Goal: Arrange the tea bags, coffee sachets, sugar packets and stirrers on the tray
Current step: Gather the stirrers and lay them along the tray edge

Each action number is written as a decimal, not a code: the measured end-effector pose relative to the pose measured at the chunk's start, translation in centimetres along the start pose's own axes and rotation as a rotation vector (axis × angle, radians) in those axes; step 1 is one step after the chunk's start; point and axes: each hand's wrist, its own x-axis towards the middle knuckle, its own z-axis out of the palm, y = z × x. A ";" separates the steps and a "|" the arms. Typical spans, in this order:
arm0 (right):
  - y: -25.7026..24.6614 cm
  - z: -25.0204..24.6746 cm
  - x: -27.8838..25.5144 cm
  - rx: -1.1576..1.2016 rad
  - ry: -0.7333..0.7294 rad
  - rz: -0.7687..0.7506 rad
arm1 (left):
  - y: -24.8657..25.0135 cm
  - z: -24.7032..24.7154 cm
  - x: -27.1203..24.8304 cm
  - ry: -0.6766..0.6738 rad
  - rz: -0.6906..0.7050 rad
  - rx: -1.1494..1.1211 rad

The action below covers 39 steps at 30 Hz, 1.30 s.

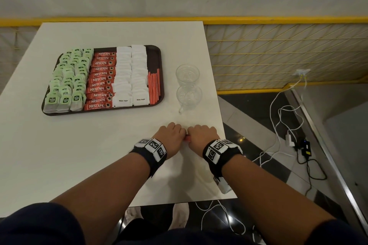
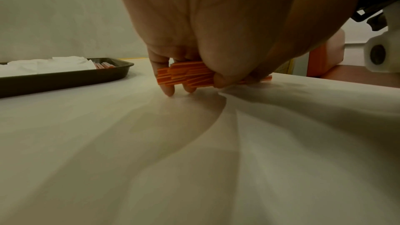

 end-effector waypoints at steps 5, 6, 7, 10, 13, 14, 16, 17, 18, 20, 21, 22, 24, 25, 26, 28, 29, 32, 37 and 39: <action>0.9 -2.5 -1.0 0.098 0.030 0.012 | -0.9 -2.0 -1.2 -0.061 -0.097 -0.138; 1.3 -3.0 -1.2 0.152 0.045 0.026 | -1.3 -2.5 -1.6 -0.087 -0.109 -0.212; 1.9 -3.5 -1.4 0.248 0.063 0.051 | -1.8 -3.2 -2.0 -0.113 -0.117 -0.291; 3.1 -5.4 -2.5 0.616 0.072 0.158 | -3.7 -4.6 -3.8 -0.102 -0.133 -0.483; 2.3 -7.5 -3.3 0.775 -0.035 0.162 | -5.5 -6.4 -5.5 0.007 -0.170 -0.644; 1.5 -8.1 -3.2 0.804 -0.063 0.134 | -5.8 -7.2 -6.0 0.047 -0.172 -0.689; -0.8 -9.7 -2.9 0.894 -0.068 0.058 | -6.3 -9.0 -6.8 0.117 -0.168 -0.768; -2.1 -10.5 -2.6 0.988 -0.056 0.024 | -6.5 -9.9 -7.1 0.142 -0.164 -0.797; -3.5 -11.5 -2.4 1.121 -0.032 -0.009 | -6.7 -10.7 -7.4 0.153 -0.154 -0.811; -6.1 -13.6 -1.9 1.370 0.055 -0.067 | -7.0 -12.2 -7.9 0.141 -0.108 -0.787; -7.2 -14.6 -1.8 1.433 0.107 -0.073 | -7.1 -12.8 -8.2 0.123 -0.086 -0.772; -8.3 -15.5 -1.7 1.462 0.153 -0.070 | -7.4 -13.4 -8.6 0.113 -0.073 -0.768; -10.0 -16.6 -1.4 1.481 0.220 -0.076 | -8.1 -14.4 -9.5 0.132 -0.057 -0.787; -10.6 -17.0 -1.3 1.488 0.250 -0.084 | -8.5 -14.9 -10.0 0.147 -0.050 -0.796; -11.3 -17.3 -1.2 1.495 0.277 -0.091 | -9.1 -15.2 -10.6 0.164 -0.048 -0.809; -12.3 -17.8 -1.0 1.487 0.316 -0.122 | -10.2 -15.4 -11.6 0.165 -0.054 -0.873; -12.8 -18.1 -1.0 1.470 0.334 -0.140 | -10.8 -15.4 -12.0 0.153 -0.069 -0.929; -14.3 -18.8 -0.9 1.446 0.395 -0.162 | -12.9 -14.8 -13.5 0.138 -0.135 -1.190; -16.9 -20.0 -0.4 1.453 0.502 -0.177 | -15.9 -14.5 -15.0 0.145 -0.313 -1.796; -18.3 -20.1 -0.1 1.455 0.517 -0.188 | -16.4 -14.7 -15.2 0.180 -0.363 -1.958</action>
